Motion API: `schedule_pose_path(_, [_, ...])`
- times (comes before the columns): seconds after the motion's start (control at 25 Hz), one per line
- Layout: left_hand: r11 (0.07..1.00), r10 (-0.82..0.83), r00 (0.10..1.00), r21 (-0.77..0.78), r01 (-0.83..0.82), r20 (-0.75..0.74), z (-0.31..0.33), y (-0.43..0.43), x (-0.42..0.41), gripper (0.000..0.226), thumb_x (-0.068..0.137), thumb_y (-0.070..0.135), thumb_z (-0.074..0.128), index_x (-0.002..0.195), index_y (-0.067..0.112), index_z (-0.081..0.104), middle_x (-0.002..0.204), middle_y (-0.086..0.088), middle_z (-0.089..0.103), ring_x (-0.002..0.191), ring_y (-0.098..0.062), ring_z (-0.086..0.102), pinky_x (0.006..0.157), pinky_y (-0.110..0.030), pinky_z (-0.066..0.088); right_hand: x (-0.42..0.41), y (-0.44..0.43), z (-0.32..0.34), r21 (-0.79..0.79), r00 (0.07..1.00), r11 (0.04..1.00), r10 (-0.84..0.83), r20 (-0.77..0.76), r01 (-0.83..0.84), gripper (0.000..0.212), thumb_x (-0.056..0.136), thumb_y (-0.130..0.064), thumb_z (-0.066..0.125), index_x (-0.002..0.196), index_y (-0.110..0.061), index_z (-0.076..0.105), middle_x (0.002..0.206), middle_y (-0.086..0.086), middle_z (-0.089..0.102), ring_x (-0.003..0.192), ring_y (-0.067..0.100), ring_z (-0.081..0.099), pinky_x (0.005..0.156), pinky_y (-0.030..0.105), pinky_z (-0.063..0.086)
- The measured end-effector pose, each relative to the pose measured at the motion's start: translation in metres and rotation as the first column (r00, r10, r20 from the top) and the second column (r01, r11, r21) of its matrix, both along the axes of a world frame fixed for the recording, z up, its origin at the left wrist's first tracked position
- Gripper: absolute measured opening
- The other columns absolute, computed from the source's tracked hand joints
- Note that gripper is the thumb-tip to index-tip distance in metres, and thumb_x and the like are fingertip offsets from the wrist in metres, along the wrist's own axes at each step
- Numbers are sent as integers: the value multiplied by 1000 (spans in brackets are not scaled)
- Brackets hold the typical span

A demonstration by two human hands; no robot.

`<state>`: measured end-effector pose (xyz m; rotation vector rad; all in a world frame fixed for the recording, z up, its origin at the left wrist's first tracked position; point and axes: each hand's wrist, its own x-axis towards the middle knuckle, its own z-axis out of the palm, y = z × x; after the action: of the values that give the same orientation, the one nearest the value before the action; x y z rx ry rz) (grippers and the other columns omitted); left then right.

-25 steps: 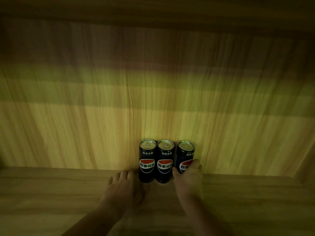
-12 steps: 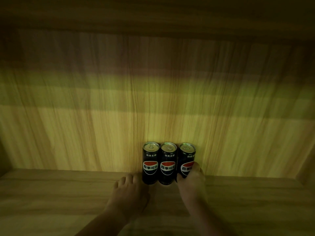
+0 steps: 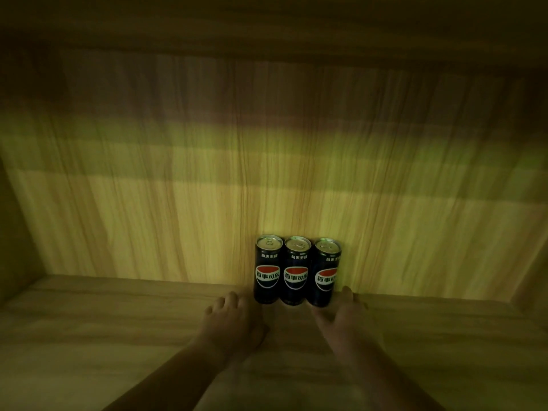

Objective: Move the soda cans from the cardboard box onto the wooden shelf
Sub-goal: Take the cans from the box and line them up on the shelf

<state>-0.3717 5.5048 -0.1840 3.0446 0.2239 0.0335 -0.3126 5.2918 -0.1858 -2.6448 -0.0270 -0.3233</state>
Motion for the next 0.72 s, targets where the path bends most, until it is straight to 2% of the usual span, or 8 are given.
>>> schedule_pose_path(0.08, [1000,-22,1000,-14,22,-5,5,-5,-16,71,86,69,37,141,24,37,141,-8,44,126,-29,45,98,-43,42,-15,-14,-1,-188,997,981,35,-73,-48,78,79,-70,44,140,-22,35,140,5,46,126,26,45,100,40,40])
schedule_pose_path(0.32, [1000,-20,999,12,20,-34,24,-25,-99,80,88,69,40,147,15,32,149,-10,37,131,-30,42,105,-43,39,-65,-49,4,-366,959,893,200,-202,-263,87,82,-74,32,149,-19,22,157,11,25,143,32,22,116,48,18])
schedule_pose_path(0.48, [999,-41,993,12,42,-110,28,-35,-164,82,89,71,35,151,17,27,150,-11,36,133,-31,40,106,-46,38,-116,-60,13,-408,935,843,292,-200,-350,82,86,-70,28,149,-19,21,156,12,25,143,32,21,117,50,15])
schedule_pose_path(0.6, [994,-73,991,72,81,-108,25,-36,-206,76,91,67,39,149,18,30,146,-9,40,129,-30,44,103,-45,42,-171,-63,16,-391,930,844,326,-170,-367,76,89,-66,31,148,-19,24,155,10,26,142,29,22,117,47,15])
schedule_pose_path(0.72, [993,-106,991,46,109,-80,20,-34,-256,71,93,61,43,149,17,33,149,-9,37,131,-32,41,103,-45,40,-228,-60,17,-389,929,843,335,-159,-371,70,92,-61,33,147,-18,29,154,10,29,140,30,26,115,45,18])
